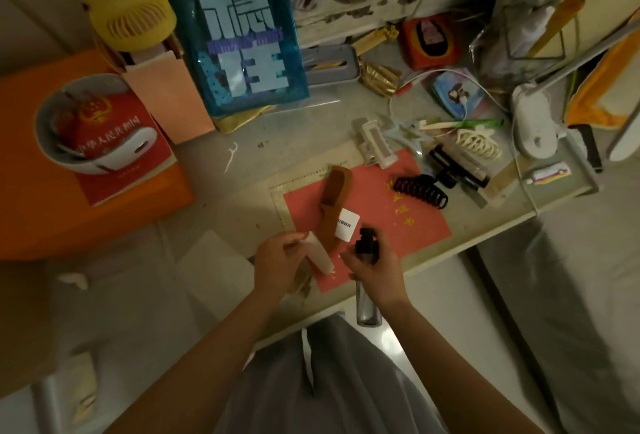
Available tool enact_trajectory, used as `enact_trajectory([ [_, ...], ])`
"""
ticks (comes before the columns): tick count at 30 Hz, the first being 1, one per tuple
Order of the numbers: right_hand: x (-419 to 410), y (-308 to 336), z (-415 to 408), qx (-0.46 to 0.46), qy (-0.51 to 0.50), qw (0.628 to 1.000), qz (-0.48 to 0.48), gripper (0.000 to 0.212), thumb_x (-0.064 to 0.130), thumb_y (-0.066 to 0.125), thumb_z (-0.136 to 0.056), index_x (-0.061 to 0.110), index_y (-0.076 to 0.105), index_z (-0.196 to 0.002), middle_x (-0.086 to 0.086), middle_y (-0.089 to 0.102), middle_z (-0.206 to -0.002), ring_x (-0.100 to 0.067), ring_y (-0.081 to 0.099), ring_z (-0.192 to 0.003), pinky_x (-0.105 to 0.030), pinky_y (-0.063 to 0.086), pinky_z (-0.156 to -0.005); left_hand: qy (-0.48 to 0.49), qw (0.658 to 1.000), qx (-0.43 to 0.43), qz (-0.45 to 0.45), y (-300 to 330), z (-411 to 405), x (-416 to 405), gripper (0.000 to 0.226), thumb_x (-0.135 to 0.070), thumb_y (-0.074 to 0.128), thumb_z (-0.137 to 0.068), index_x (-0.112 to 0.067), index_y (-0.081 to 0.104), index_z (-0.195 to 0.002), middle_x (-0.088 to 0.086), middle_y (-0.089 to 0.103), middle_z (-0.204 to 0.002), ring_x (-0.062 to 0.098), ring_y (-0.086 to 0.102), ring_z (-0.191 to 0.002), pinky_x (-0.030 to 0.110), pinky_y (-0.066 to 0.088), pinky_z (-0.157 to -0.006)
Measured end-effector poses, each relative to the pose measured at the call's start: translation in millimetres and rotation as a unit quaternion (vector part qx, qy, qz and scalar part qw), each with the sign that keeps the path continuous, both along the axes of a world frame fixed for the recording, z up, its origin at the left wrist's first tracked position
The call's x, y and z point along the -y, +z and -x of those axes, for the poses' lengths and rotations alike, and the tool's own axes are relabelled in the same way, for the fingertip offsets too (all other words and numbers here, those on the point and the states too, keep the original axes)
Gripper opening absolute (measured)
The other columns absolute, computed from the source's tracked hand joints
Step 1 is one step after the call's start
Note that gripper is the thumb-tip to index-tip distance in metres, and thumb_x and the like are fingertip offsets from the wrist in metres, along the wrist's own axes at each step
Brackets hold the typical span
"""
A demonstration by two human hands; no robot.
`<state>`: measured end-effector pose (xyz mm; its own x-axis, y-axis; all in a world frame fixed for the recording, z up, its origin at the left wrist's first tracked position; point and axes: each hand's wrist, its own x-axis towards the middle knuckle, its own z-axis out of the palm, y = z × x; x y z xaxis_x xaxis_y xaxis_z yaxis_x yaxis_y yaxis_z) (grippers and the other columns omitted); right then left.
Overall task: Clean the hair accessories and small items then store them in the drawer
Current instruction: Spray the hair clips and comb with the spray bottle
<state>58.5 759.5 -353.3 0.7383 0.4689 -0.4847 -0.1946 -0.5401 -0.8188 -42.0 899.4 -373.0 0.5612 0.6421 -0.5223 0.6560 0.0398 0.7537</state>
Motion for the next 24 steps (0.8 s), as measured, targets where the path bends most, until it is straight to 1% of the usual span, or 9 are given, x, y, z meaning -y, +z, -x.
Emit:
enact_trajectory([
  [2, 2, 1, 0, -0.002, 0.001, 1.0, -0.009, 0.043, 0.022, 0.072, -0.083, 0.046, 0.046, -0.108, 0.017, 0.062, -0.105, -0.015, 0.065, -0.094, -0.042, 0.059, -0.074, 0.013, 1.0, 0.002, 0.007, -1, 1, -1, 0.011, -0.019, 0.066, -0.087, -0.028, 0.067, -0.093, 0.0, 0.07, -0.099, 0.014, 0.064, -0.093, 0.024, 0.049, -0.084],
  [5, 4, 3, 0, -0.002, 0.002, 1.0, -0.02, 0.043, 0.018, 0.071, -0.083, 0.046, 0.046, -0.104, 0.019, 0.061, -0.103, -0.015, 0.065, -0.092, -0.035, 0.06, -0.069, 0.022, 1.0, 0.005, 0.009, -1, 4, -2, 0.01, -0.021, 0.067, -0.086, -0.025, 0.069, -0.095, -0.004, 0.068, -0.093, 0.007, 0.059, -0.085, 0.01, 0.043, -0.071],
  [9, 5, 5, 1, -0.003, -0.005, 1.0, -0.027, 0.044, 0.015, 0.071, -0.084, 0.045, 0.045, -0.104, 0.02, 0.06, -0.102, -0.013, 0.065, -0.088, -0.028, 0.059, -0.063, 0.02, 0.999, 0.01, -0.042, 7, 9, -5, 0.016, -0.022, 0.069, -0.084, -0.012, 0.071, -0.097, -0.003, 0.069, -0.091, 0.01, 0.062, -0.084, 0.018, 0.049, -0.08],
  [10, 5, 6, 2, -0.005, -0.006, 1.0, -0.028, 0.044, 0.015, 0.071, -0.084, 0.045, 0.045, -0.105, 0.019, 0.06, -0.102, -0.012, 0.065, -0.088, -0.028, 0.059, -0.064, 0.027, 0.999, 0.018, -0.035, 10, 10, -6, 0.016, -0.019, 0.069, -0.084, -0.011, 0.07, -0.097, -0.004, 0.068, -0.091, 0.007, 0.062, -0.082, 0.014, 0.05, -0.079],
  [12, 5, 7, 2, -0.011, -0.008, 0.999, -0.032, 0.045, 0.014, 0.07, -0.084, 0.042, 0.046, -0.109, 0.014, 0.061, -0.101, -0.013, 0.065, -0.087, -0.03, 0.06, -0.064, 0.043, 0.999, 0.025, -0.011, 17, 13, -9, 0.011, -0.015, 0.067, -0.085, -0.017, 0.067, -0.096, -0.01, 0.064, -0.085, 0.002, 0.059, -0.077, 0.006, 0.047, -0.07],
  [15, 3, 8, 3, -0.021, -0.004, 0.999, -0.033, 0.046, 0.015, 0.071, -0.084, 0.032, 0.046, -0.118, 0.012, 0.061, -0.1, -0.016, 0.065, -0.085, -0.036, 0.06, -0.065, 0.037, 0.999, 0.012, -0.032, 21, 23, -15, 0.007, -0.018, 0.069, -0.084, -0.023, 0.069, -0.089, -0.013, 0.064, -0.083, 0.004, 0.06, -0.079, 0.013, 0.047, -0.076],
  [17, 1, 9, 6, -0.026, -0.002, 0.999, -0.039, 0.046, 0.014, 0.071, -0.084, 0.03, 0.046, -0.12, 0.013, 0.061, -0.097, -0.017, 0.066, -0.083, -0.033, 0.06, -0.063, 0.055, 0.998, 0.017, -0.031, 25, 28, -18, 0.01, -0.018, 0.069, -0.083, -0.022, 0.07, -0.092, -0.013, 0.064, -0.083, 0.004, 0.061, -0.079, 0.008, 0.045, -0.07],
  [19, -3, 12, 8, -0.026, 0.002, 0.999, -0.048, 0.045, 0.015, 0.072, -0.083, 0.03, 0.047, -0.118, 0.011, 0.062, -0.095, -0.017, 0.066, -0.08, -0.03, 0.059, -0.061, 0.085, 0.996, 0.032, -0.02, 30, 31, -21, 0.012, -0.017, 0.069, -0.083, -0.024, 0.069, -0.092, -0.011, 0.065, -0.086, 0.005, 0.061, -0.081, 0.008, 0.045, -0.067],
  [24, -14, 24, 10, -0.02, 0.016, 0.997, -0.077, 0.045, 0.018, 0.075, -0.08, 0.035, 0.05, -0.113, 0.002, 0.068, -0.093, -0.021, 0.068, -0.079, -0.044, 0.06, -0.066, 0.115, 0.989, 0.089, -0.005, 58, 37, -34, 0.017, -0.017, 0.068, -0.082, -0.021, 0.069, -0.099, -0.012, 0.067, -0.089, 0.003, 0.063, -0.082, 0.016, 0.049, -0.073],
])
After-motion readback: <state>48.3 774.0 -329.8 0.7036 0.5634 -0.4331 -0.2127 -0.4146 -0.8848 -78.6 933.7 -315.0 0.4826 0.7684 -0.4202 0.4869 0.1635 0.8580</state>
